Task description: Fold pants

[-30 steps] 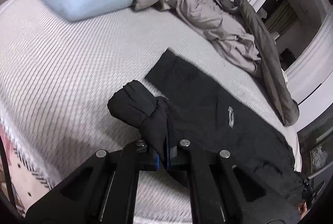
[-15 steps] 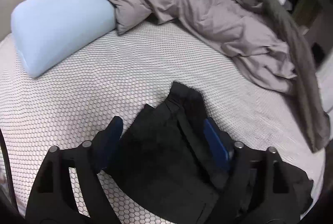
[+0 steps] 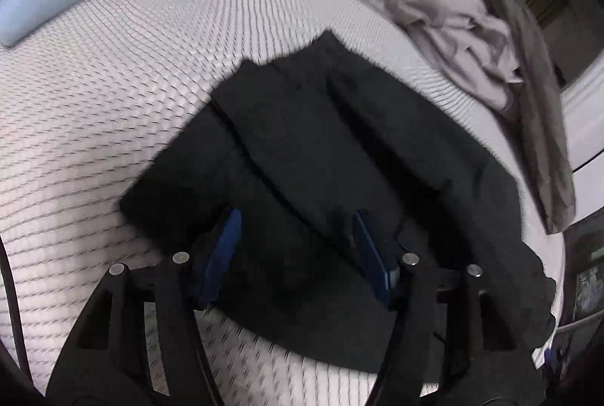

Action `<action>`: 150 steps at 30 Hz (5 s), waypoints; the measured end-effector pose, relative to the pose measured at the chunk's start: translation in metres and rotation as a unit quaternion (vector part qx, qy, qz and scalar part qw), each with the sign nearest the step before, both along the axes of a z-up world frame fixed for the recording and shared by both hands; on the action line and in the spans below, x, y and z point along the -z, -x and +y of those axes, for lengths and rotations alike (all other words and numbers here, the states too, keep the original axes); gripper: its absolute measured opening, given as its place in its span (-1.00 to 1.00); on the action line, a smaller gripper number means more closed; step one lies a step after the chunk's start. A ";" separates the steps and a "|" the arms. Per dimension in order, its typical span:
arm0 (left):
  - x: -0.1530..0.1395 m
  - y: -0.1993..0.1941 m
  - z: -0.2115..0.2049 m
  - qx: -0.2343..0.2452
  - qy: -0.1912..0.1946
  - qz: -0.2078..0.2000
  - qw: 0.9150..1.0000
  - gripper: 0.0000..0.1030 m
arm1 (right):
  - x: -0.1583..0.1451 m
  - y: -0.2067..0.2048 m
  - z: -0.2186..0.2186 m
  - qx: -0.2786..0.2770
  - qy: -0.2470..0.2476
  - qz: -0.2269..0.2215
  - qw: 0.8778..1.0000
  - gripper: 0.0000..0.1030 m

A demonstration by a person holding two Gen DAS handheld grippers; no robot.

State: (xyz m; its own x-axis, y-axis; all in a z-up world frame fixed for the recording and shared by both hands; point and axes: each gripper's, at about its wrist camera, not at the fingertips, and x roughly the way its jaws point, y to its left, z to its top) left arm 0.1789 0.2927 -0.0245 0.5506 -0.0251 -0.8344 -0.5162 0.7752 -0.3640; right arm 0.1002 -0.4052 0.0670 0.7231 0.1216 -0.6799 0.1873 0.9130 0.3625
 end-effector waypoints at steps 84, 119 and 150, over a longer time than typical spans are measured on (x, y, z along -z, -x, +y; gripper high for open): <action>0.013 0.100 -0.053 0.025 0.082 -0.071 0.994 0.48 | 0.063 -0.016 -0.050 0.034 -0.162 0.030 0.986 0.05; -0.052 0.315 -0.037 0.004 -0.109 -0.081 0.991 1.00 | 0.006 0.125 -0.019 0.061 0.142 0.015 0.988 0.41; -0.037 0.221 -0.110 0.074 -0.131 -0.032 0.988 0.97 | 0.021 -0.129 0.052 -0.105 0.262 0.097 0.954 -0.05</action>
State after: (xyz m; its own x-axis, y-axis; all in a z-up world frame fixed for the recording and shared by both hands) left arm -0.0424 0.1830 0.0127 0.6083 0.1025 -0.7870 -0.3722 0.9127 -0.1688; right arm 0.2288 -0.3537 0.0456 0.5751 -0.1437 -0.8054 -0.0025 0.9842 -0.1773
